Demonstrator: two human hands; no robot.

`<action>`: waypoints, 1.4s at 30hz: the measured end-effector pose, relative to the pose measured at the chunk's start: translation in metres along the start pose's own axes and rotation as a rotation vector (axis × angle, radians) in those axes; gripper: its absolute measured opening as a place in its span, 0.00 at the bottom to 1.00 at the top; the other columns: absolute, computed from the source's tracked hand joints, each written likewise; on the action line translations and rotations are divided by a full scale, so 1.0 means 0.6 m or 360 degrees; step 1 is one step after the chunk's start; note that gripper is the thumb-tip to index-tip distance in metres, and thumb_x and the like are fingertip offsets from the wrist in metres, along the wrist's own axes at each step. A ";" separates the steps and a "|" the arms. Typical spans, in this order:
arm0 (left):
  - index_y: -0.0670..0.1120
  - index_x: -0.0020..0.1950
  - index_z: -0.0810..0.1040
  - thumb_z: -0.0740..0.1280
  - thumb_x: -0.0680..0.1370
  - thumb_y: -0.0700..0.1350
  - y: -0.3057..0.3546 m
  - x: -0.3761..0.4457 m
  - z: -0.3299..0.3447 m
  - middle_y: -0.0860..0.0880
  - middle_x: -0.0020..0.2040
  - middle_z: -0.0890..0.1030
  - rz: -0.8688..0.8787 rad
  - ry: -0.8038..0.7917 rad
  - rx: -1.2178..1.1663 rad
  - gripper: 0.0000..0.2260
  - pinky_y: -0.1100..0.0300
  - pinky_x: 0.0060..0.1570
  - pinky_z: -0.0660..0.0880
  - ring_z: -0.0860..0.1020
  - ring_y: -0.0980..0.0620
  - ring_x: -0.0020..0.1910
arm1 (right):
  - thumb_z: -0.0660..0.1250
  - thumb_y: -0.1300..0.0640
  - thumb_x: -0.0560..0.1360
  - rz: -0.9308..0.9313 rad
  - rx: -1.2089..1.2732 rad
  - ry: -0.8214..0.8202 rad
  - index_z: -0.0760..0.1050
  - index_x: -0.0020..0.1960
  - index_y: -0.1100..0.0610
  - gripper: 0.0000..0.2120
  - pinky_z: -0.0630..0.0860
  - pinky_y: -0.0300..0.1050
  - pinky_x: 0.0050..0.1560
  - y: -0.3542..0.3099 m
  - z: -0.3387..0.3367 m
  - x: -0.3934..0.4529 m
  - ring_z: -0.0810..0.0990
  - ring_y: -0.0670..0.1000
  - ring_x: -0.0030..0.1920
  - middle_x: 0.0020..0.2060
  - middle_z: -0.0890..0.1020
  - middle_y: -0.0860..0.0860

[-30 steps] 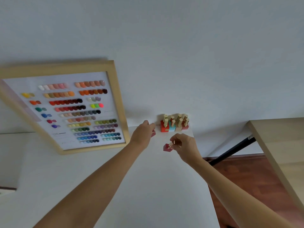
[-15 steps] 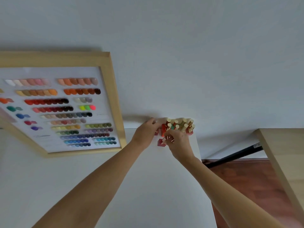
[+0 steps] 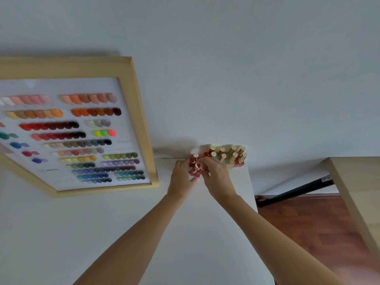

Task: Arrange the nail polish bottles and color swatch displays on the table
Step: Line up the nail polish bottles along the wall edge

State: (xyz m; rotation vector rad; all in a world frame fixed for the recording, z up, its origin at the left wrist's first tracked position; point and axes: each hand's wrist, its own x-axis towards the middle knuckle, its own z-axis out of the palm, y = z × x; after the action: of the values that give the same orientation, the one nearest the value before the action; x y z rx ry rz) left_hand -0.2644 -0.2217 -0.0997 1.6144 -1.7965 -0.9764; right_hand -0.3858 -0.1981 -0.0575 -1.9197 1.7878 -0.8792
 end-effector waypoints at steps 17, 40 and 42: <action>0.39 0.50 0.80 0.70 0.73 0.36 0.017 0.037 0.036 0.41 0.47 0.83 -0.0084 0.0168 0.0079 0.06 0.52 0.51 0.77 0.79 0.45 0.48 | 0.66 0.66 0.74 0.0912 0.0035 0.0226 0.75 0.58 0.61 0.12 0.71 0.40 0.47 0.160 -0.054 -0.007 0.80 0.54 0.50 0.47 0.83 0.53; 0.42 0.68 0.68 0.67 0.77 0.44 0.112 -0.120 -0.046 0.43 0.63 0.72 -0.0029 0.0064 0.0300 0.20 0.59 0.58 0.71 0.73 0.46 0.61 | 0.66 0.63 0.74 0.0913 0.0067 0.0043 0.70 0.66 0.64 0.21 0.72 0.51 0.61 0.041 -0.154 -0.095 0.77 0.58 0.60 0.59 0.79 0.61; 0.42 0.68 0.68 0.67 0.77 0.44 0.130 -0.149 -0.077 0.43 0.64 0.72 0.0027 0.0081 0.0294 0.21 0.59 0.59 0.71 0.73 0.47 0.62 | 0.66 0.64 0.73 0.0811 0.0062 0.0040 0.75 0.60 0.64 0.16 0.74 0.53 0.58 0.006 -0.170 -0.106 0.79 0.59 0.55 0.52 0.82 0.60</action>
State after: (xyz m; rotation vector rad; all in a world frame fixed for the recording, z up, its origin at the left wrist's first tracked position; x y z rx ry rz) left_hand -0.2624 -0.1395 -0.0026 1.7144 -1.9096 -0.7734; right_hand -0.4558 -0.1218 0.0031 -1.3300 2.1146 -0.7457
